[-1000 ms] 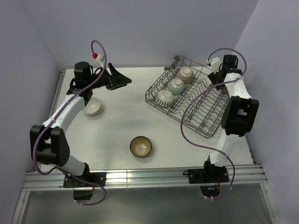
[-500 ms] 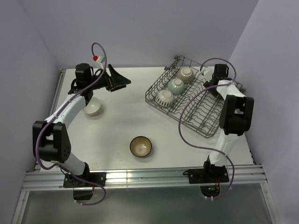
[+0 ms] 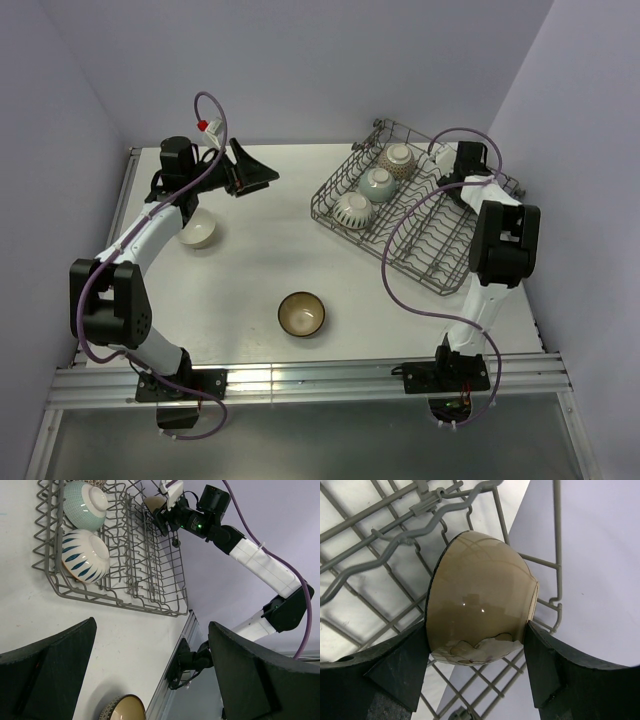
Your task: Load the bowls into the dish rack
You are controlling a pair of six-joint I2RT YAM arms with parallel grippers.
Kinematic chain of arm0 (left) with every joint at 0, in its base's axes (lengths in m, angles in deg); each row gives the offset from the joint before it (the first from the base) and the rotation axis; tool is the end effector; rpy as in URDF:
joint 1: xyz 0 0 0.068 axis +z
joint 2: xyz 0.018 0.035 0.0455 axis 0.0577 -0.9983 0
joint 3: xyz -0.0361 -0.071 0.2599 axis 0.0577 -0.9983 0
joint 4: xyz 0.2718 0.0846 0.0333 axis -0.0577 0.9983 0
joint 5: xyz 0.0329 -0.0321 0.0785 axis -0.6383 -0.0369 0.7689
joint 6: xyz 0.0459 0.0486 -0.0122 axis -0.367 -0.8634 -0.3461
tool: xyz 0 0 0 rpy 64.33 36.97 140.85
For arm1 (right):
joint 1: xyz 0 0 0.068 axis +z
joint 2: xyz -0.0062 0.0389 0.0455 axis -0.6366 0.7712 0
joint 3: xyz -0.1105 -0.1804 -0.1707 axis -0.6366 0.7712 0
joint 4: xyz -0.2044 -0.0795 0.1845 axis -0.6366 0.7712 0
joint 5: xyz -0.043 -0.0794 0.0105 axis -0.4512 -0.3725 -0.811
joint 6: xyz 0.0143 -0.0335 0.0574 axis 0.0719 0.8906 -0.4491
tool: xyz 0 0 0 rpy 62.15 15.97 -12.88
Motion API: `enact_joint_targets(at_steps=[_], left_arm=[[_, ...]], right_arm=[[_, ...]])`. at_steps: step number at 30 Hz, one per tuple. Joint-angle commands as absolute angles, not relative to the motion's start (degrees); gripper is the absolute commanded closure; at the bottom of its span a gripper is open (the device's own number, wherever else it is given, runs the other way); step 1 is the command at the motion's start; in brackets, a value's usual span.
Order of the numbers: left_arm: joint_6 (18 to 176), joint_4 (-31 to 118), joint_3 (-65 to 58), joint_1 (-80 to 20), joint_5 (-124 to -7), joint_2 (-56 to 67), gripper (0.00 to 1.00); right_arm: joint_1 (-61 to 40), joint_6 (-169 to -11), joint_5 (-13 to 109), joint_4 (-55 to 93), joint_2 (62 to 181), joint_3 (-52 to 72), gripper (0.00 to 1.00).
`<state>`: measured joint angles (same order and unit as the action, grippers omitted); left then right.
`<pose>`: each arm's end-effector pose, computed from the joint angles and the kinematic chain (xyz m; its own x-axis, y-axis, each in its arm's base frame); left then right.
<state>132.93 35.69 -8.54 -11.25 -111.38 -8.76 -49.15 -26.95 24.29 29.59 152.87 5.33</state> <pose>0.3868 -0.0987 0.3019 -0.7916 -0.3278 -0.5157 0.4107 0.3396 -0.8462 0.4646 -0.0934 0.1753 -0.6716 -0.6977 -0.2494 -0.3685 0.6065 -0.7046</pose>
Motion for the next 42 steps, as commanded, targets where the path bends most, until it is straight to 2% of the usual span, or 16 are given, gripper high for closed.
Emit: enact_joint_targets(at_steps=[1, 7, 9, 12, 13, 16, 18, 19, 21, 22, 35, 42], left_arm=[[132.82, 33.89, -8.32, -11.04, -112.24, -8.43, 0.0], [132.55, 34.07, -8.15, -10.95, -112.07, -8.69, 0.01], [132.38, 34.24, -8.15, -10.87, -112.07, -8.61, 0.01], [131.94, 34.59, -8.06, -10.87, -112.07, -8.6, 0.01], [131.76, 34.77, -8.06, -10.87, -111.98, -8.52, 0.0], [131.41, 35.03, -8.15, -10.87, -111.81, -8.34, 0.0], [131.24, 35.21, -8.41, -10.87, -111.72, -8.17, 0.01], [130.97, 35.38, -8.41, -10.87, -111.72, -8.08, 0.0], [130.88, 35.56, -8.41, -10.87, -111.72, -7.73, 0.0], [130.54, 35.82, -8.59, -10.87, -111.54, -7.55, 0.0], [124.21, 43.28, -8.94, -10.16, -110.23, -3.43, 0.0], [105.07, 59.79, -9.9, -9.9, -105.84, 2.28, 0.01]], right_arm=[[-48.86, -25.1, 21.32, 22.76, 152.88, 5.2, 1.0], [-48.33, -24.84, 20.18, 24.25, 154.64, 4.58, 1.0], [-48.33, -25.28, 20.61, 26.09, 154.73, 3.97, 0.95], [-48.16, -24.85, 20.97, 26.28, 153.94, 5.19, 0.72], [-48.16, -24.84, 21.32, 25.84, 153.59, 5.72, 0.52], [-48.07, -24.58, 21.67, 25.84, 152.62, 6.78, 0.27], [-47.98, -24.84, 21.67, 26.71, 152.45, 6.43, 0.21], [-47.98, -25.01, 21.67, 26.8, 152.44, 6.43, 0.12], [-47.98, -25.1, 21.94, 27.33, 151.92, 6.6, 0.02], [-47.89, -25.28, 22.02, 27.24, 151.48, 6.69, 0.0], [-47.54, -28.26, 24.13, 32.07, 146.74, 5.64, 0.0], [-46.93, -36.43, 30.45, 41.2, 138.31, 2.48, 0.0]])
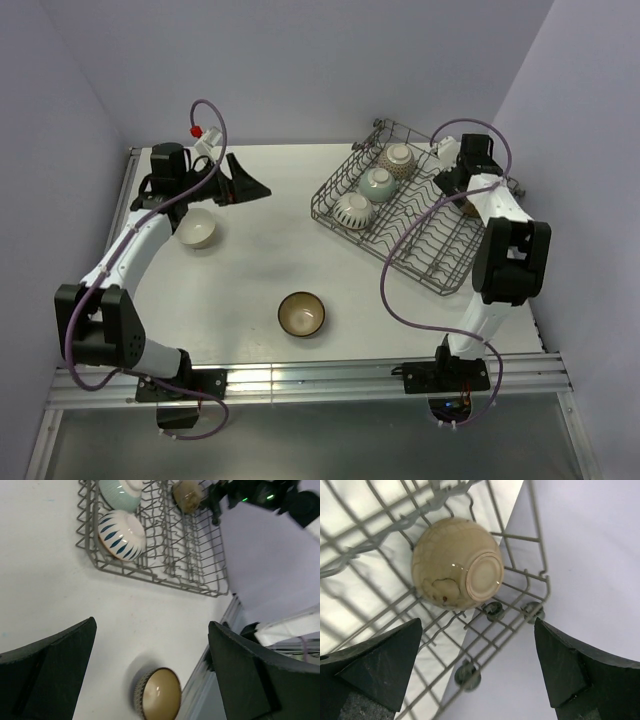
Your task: Load the bowls into the dish rack
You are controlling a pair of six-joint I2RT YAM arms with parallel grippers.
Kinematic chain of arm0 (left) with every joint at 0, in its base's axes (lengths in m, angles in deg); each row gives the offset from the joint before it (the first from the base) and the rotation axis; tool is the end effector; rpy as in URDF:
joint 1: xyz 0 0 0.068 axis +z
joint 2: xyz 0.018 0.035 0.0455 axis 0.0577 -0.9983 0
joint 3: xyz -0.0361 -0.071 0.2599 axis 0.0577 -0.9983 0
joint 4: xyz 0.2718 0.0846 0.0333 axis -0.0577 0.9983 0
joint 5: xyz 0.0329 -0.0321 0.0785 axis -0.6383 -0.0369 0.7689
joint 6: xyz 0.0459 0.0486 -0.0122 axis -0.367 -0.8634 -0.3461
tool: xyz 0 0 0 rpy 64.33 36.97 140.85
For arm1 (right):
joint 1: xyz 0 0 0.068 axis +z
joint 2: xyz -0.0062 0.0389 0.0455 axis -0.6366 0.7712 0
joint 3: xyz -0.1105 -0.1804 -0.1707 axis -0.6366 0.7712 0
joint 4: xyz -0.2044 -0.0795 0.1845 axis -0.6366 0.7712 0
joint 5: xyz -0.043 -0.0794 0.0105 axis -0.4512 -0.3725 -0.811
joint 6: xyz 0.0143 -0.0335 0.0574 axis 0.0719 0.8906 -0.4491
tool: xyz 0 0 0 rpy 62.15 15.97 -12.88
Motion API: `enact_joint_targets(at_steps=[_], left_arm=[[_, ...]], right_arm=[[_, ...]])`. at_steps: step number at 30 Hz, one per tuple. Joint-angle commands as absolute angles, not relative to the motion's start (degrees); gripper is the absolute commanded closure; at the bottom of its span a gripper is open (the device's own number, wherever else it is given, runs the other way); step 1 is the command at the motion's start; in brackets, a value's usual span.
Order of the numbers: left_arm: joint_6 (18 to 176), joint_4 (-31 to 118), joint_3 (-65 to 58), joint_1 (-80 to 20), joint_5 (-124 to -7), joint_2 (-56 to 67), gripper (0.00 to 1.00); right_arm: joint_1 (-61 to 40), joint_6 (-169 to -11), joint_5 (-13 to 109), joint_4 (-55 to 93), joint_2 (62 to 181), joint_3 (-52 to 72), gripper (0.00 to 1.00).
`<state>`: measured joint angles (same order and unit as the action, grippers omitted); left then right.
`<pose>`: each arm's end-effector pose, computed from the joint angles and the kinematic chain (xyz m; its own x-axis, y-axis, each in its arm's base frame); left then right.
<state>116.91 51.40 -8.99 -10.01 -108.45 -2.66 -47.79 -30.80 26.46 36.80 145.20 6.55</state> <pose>0.3611 -0.0854 0.3091 -0.7473 -0.2446 -0.6178 0.4592 0.4819 -0.7463 0.4420 -0.0767 0.2150 -0.6634 -0.6816 -0.3087 -0.3619 0.6534 -0.6649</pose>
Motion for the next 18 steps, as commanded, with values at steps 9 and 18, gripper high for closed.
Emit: enact_joint_targets(at_steps=[9, 18], left_arm=[[80.29, 73.35, -18.69, -13.06, -99.6, 8.88, 0.05], [71.3, 74.86, -23.26, -30.37, -83.78, 6.96, 0.14]], right_arm=[[-43.33, -53.56, 43.8, 53.95, 125.12, -1.57, 0.0], [-42.35, -71.67, 58.84, 59.41, 111.33, -1.05, 0.0]])
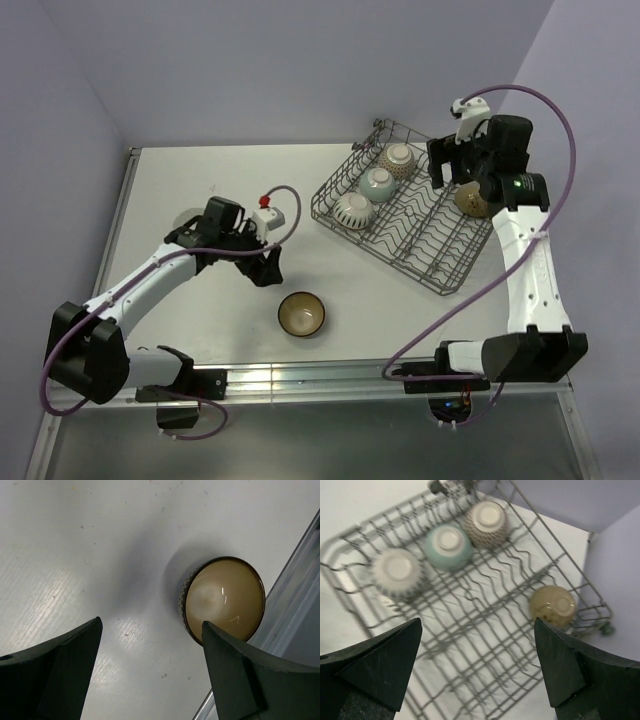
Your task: Load the bowls into the dish rack
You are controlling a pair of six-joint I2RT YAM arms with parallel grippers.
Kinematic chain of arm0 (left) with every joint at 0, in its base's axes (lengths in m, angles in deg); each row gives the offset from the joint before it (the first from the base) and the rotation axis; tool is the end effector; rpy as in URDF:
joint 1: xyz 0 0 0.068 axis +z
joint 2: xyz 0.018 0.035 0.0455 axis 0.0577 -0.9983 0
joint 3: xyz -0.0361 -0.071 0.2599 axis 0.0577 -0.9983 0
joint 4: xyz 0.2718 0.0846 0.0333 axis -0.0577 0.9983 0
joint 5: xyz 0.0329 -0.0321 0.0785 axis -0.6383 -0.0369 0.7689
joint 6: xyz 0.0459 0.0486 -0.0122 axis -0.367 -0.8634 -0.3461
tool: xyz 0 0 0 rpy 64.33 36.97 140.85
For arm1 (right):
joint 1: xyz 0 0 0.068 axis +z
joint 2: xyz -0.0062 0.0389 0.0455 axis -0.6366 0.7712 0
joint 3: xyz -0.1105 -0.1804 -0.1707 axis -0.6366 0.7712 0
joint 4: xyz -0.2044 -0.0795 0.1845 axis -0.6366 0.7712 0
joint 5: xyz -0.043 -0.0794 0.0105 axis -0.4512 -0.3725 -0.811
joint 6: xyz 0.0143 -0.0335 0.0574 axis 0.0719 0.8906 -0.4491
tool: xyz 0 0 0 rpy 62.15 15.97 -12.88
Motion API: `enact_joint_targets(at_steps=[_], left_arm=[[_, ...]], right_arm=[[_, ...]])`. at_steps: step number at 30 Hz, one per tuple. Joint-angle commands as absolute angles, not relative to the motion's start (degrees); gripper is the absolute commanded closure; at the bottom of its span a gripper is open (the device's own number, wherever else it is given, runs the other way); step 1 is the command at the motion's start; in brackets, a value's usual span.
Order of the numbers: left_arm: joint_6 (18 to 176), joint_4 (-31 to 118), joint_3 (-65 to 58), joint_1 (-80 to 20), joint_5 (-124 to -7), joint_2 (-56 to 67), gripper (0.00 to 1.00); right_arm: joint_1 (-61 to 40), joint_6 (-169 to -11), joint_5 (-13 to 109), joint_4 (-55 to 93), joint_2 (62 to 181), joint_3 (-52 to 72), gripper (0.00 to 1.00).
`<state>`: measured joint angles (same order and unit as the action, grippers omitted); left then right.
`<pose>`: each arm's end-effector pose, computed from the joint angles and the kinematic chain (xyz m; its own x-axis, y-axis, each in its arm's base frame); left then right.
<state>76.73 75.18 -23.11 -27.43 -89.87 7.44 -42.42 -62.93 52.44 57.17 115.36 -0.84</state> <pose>0.2589 -0.1483 0.2301 -0.6078 0.4063 -0.6823 0.7496 0.5771 -0.3241 0.3188 -0.0040 0.4215 -0.3833 -0.3179 -0.8672 -0.2941 0.9321 -0.2117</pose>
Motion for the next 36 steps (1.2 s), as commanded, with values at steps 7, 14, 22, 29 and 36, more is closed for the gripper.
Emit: enact_joint_targets(at_steps=[7, 14, 22, 29, 36], left_arm=[[71.29, 74.06, -21.6, -35.03, -83.15, -1.22, 0.17], [72.26, 71.69, -22.56, -39.51, -83.24, -5.53, 0.21], [75.42, 69.05, -23.18, -42.59, -81.67, -10.53, 0.34], [78.15, 70.54, -19.14, -43.03, -81.21, -14.41, 0.65], [81.22, 71.68, -14.75, -42.86, -87.97, -11.77, 0.99]], right_arm=[[-42.36, -75.82, 62.81, 60.55, 105.69, 3.61, 0.0], [-42.7, -74.5, 62.1, 60.03, 104.46, 8.27, 0.0], [-43.32, -74.32, 62.63, 59.85, 104.28, 9.5, 0.0], [-43.41, -75.55, 63.51, 59.5, 104.46, 11.26, 0.0], [-43.41, -82.13, 66.31, 56.6, 105.33, 14.42, 0.0]])
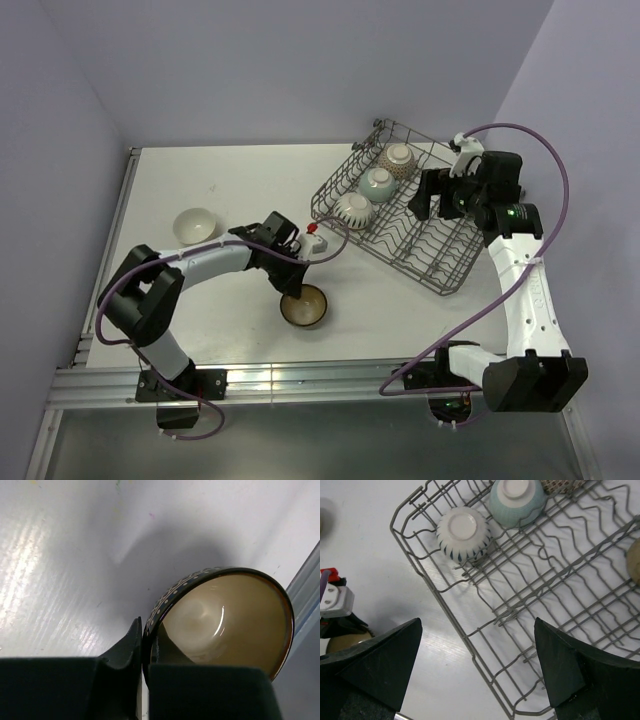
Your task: Load the bowls into the dish rack
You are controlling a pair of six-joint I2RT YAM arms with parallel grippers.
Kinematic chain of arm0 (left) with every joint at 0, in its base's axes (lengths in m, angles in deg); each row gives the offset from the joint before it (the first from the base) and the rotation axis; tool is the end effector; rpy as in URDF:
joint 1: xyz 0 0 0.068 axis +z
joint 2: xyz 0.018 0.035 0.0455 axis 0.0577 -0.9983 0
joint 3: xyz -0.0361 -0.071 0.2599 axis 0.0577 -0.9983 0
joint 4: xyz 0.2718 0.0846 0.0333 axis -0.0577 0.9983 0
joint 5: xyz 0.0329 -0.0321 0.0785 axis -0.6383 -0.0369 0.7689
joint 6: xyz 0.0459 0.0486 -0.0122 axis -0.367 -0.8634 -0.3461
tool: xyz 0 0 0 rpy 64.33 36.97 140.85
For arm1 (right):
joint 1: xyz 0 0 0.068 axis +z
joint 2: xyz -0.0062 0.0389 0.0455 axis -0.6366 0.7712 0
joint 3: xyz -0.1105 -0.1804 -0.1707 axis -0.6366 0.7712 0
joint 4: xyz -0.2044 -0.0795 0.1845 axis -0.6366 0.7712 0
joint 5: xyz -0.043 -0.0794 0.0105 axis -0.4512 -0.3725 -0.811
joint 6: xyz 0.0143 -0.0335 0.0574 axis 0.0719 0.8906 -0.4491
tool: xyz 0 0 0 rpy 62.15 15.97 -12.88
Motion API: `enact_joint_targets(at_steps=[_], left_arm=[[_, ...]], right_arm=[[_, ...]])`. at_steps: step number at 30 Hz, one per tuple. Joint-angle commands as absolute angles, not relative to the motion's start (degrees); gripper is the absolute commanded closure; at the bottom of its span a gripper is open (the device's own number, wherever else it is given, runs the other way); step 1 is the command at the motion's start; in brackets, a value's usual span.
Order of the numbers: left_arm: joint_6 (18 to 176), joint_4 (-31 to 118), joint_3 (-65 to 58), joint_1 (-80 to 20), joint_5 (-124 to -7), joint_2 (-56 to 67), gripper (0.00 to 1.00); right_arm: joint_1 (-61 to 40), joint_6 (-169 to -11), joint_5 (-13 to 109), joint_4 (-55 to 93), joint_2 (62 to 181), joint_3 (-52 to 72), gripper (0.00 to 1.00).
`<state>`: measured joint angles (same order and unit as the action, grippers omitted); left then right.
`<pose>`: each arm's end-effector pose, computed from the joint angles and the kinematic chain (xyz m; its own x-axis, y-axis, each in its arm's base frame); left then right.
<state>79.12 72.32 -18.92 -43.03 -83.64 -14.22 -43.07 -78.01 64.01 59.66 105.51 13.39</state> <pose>0.2498 -0.2393 0.1402 -0.6231 0.6389 -0.4512 0.7822 0.5082 -0.3605 0.2742 0.0056 0.3751 -0.5363 -0.0482 -0.8426 -0.3298 0.9310 0.1566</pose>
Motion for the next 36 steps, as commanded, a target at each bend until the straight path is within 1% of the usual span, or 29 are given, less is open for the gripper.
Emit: enact_joint_targets(at_steps=[1, 7, 10, 13, 14, 17, 23, 29, 33, 36], left_arm=[[82.62, 71.77, -13.96, -42.77, -88.68, -11.51, 1.0], [89.04, 71.25, -3.33, -41.63, -95.44, -9.4, 1.0], [94.57, 67.39, 3.52, -40.84, -97.29, -10.27, 1.0], [102.82, 60.63, 9.42, -39.61, -98.27, -12.64, 1.0], [107.89, 57.48, 12.13, -39.26, -99.14, -13.52, 1.0], [117.06, 53.42, 16.62, -37.68, -100.02, -16.95, 1.0], [127.62, 42.34, 20.15, -36.35, -99.15, -23.1, 1.0], [137.03, 31.96, 20.32, -36.44, -97.13, -28.2, 1.0], [139.93, 28.45, 20.68, -37.23, -95.55, -30.75, 1.0], [139.59, 28.53, 21.82, -38.29, -94.76, -31.89, 1.0]], right_arm=[[-43.41, -82.75, 67.63, 56.25, 105.42, 14.6, 0.0], [-43.76, -88.64, 73.16, 54.31, 105.34, 14.69, 0.0], [-44.81, -91.45, 77.91, 53.61, 104.98, 14.25, 0.0], [-45.87, -93.83, 82.13, 53.0, 104.46, 13.9, 0.0], [-46.22, -94.53, 83.01, 52.82, 104.11, 13.9, 0.0], [-46.57, -96.99, 86.27, 52.29, 102.79, 13.99, 0.0], [-48.24, -106.55, 89.52, 43.88, 99.45, 17.57, 0.0], [-49.74, -115.35, 92.51, 37.36, 98.74, 21.45, 0.0], [-49.39, -121.86, 90.06, 34.8, 98.48, 25.05, 0.0], [-47.37, -124.85, 86.99, 33.67, 99.01, 27.16, 0.0]])
